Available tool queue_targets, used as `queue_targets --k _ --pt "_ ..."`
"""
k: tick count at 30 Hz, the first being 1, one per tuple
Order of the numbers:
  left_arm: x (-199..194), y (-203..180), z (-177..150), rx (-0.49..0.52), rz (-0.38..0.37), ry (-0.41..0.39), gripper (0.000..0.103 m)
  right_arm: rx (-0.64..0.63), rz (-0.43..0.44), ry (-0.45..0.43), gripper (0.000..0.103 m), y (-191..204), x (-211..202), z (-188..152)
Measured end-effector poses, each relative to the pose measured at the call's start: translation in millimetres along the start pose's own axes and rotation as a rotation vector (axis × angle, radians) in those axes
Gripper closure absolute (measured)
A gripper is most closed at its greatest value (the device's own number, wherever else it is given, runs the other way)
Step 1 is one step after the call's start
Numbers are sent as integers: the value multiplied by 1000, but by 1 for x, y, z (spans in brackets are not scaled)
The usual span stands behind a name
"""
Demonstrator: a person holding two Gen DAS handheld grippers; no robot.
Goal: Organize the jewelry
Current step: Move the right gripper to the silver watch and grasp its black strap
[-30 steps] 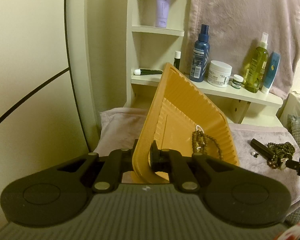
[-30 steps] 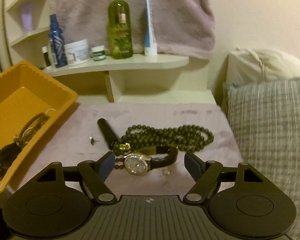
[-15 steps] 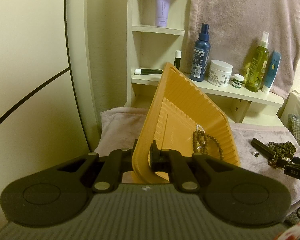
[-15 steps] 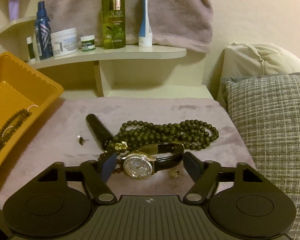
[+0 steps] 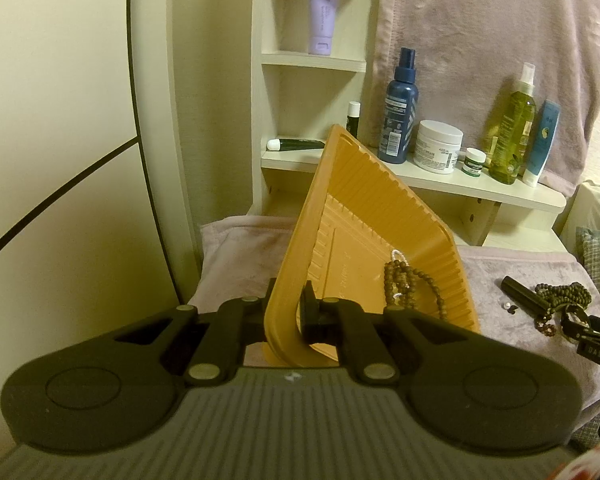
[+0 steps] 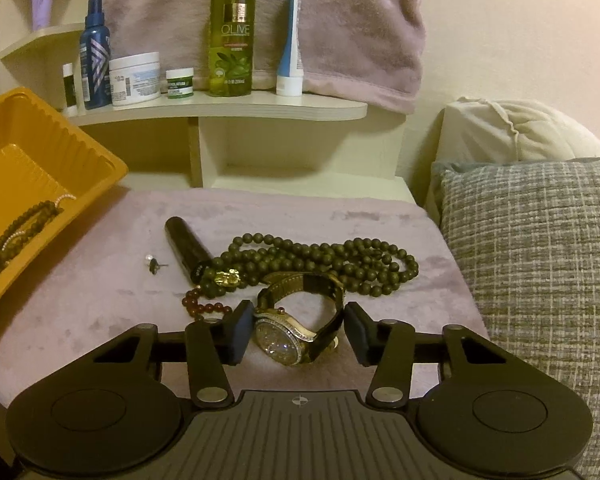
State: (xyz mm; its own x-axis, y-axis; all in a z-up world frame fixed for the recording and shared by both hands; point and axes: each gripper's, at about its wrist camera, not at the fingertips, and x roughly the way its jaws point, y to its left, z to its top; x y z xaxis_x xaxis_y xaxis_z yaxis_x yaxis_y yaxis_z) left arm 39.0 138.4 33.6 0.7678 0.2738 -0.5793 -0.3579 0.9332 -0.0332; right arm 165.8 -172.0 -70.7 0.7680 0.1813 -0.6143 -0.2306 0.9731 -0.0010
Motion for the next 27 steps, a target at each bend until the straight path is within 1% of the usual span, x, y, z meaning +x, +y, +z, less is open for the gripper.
queue_targets --k 18,24,25,26,27 --pt "-1 -1 0 3 -1 -2 96 -4 -13 8 49 3 0 0" --pt "-2 -2 -1 2 -1 -2 96 -10 -15 4 49 3 0 -2" --pt "-2 -2 -1 3 -1 -2 96 -12 -18 4 50 3 0 -2" --pt "-2 -1 -1 3 -1 -2 96 -10 -20 5 55 4 0 -2" --pt "-2 -1 -1 2 -2 -1 96 -9 -23 4 57 4 0 -2"
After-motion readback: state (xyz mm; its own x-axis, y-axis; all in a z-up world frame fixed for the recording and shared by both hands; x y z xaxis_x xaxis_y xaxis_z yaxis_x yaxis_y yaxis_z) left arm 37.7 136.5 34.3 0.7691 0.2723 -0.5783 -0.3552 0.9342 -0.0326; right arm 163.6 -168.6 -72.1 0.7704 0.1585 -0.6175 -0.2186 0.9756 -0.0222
